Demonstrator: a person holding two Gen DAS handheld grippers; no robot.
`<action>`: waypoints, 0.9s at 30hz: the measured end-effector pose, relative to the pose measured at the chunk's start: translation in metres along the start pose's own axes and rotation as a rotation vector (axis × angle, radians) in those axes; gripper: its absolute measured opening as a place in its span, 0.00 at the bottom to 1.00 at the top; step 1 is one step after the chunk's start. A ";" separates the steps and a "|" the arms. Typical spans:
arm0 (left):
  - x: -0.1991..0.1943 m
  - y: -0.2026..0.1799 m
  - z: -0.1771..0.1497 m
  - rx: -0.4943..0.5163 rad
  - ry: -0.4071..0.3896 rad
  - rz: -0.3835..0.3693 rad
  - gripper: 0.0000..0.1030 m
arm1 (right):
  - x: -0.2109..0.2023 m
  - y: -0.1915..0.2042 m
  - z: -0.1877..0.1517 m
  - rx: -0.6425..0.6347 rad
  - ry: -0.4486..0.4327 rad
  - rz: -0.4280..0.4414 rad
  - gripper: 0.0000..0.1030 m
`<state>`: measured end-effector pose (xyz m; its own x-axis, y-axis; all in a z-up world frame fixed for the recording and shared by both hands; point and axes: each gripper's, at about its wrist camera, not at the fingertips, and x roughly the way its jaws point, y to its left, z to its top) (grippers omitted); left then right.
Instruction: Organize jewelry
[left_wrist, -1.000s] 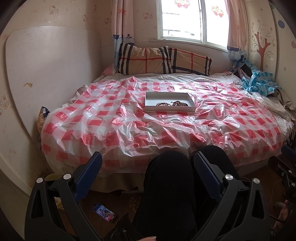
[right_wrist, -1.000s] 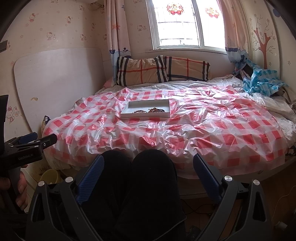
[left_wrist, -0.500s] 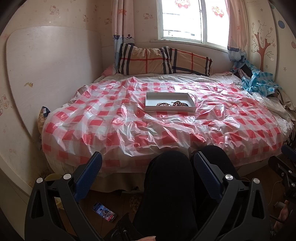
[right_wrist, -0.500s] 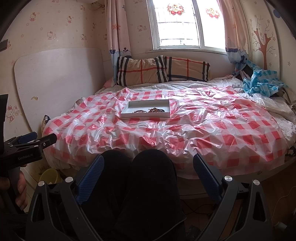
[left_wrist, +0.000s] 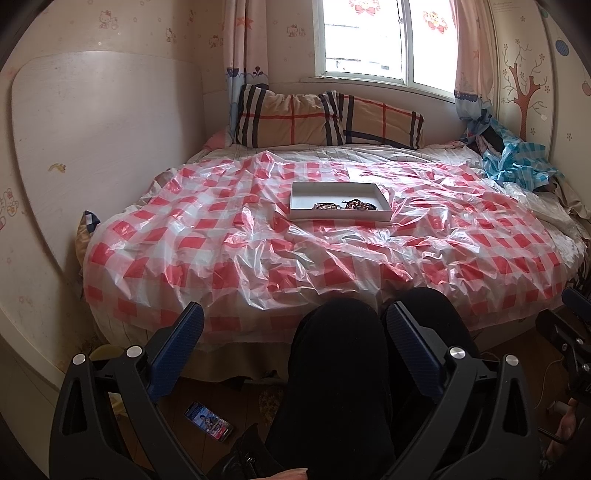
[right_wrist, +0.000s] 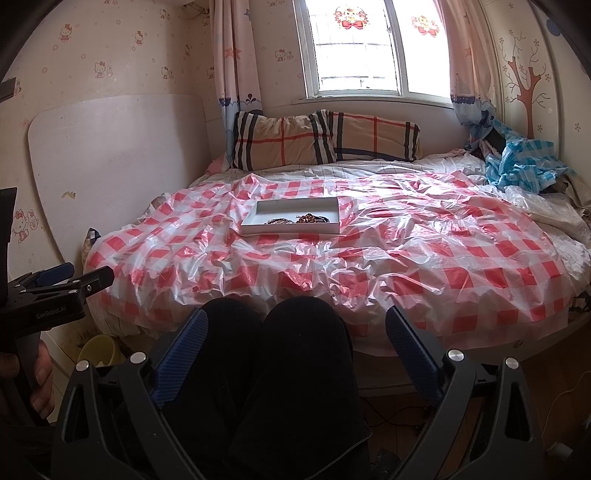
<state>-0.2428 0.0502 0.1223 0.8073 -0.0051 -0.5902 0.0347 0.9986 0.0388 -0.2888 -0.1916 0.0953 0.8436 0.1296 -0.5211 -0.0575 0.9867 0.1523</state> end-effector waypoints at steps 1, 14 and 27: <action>0.000 0.000 0.000 0.000 0.001 0.000 0.92 | 0.000 0.000 0.000 -0.001 0.000 0.000 0.90; 0.012 0.011 -0.006 -0.006 0.036 0.008 0.93 | 0.011 -0.005 0.007 -0.001 0.035 0.001 0.90; 0.084 0.004 0.018 -0.013 0.124 -0.002 0.92 | 0.073 -0.016 0.015 0.002 0.113 -0.025 0.90</action>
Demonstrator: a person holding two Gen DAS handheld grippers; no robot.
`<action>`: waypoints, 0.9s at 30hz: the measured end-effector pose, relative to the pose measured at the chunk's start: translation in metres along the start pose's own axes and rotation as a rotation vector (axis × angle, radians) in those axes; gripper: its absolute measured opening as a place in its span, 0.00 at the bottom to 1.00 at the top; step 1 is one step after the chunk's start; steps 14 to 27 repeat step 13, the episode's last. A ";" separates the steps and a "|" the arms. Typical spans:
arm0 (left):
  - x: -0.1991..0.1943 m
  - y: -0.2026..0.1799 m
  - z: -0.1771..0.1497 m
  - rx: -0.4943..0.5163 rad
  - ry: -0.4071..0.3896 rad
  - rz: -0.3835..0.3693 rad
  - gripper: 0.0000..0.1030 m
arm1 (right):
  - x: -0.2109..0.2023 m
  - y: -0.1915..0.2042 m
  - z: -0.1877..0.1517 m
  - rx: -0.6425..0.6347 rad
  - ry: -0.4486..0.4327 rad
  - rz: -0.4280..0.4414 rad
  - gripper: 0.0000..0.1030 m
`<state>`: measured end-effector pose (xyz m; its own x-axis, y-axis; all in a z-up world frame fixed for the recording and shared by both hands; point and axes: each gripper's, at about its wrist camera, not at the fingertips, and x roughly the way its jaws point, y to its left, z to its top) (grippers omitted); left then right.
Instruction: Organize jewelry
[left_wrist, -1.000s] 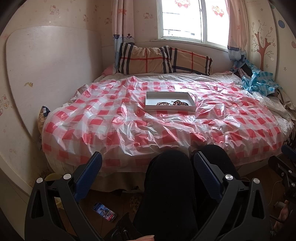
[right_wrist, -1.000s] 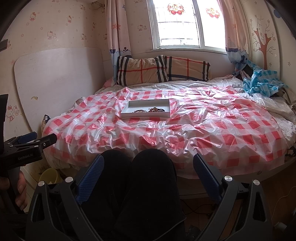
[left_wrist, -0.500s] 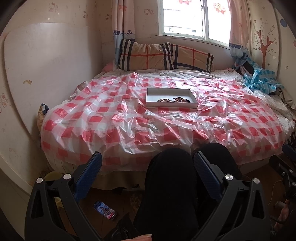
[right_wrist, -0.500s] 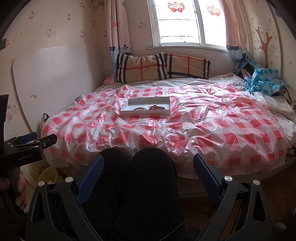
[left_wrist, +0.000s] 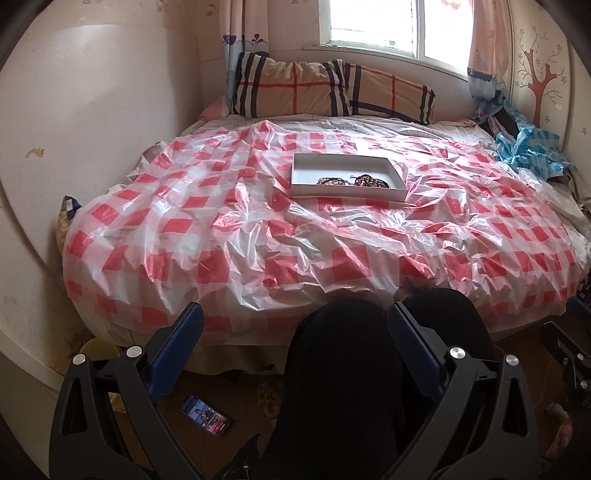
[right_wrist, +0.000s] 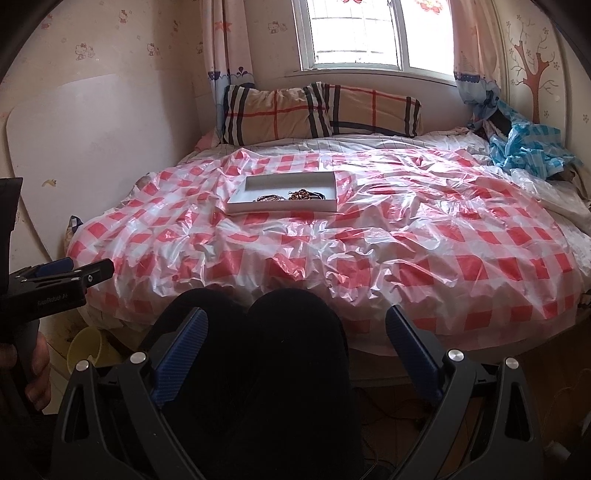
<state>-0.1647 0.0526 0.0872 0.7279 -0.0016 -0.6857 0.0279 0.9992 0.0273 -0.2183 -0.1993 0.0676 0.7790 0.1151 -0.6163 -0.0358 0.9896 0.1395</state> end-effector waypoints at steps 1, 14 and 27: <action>0.005 0.000 0.002 -0.005 0.001 -0.010 0.92 | 0.004 0.000 0.000 0.003 0.006 0.001 0.90; 0.052 -0.020 0.016 0.038 0.076 0.007 0.92 | 0.040 -0.009 0.004 0.035 0.035 0.004 0.90; 0.052 -0.020 0.016 0.038 0.076 0.007 0.92 | 0.040 -0.009 0.004 0.035 0.035 0.004 0.90</action>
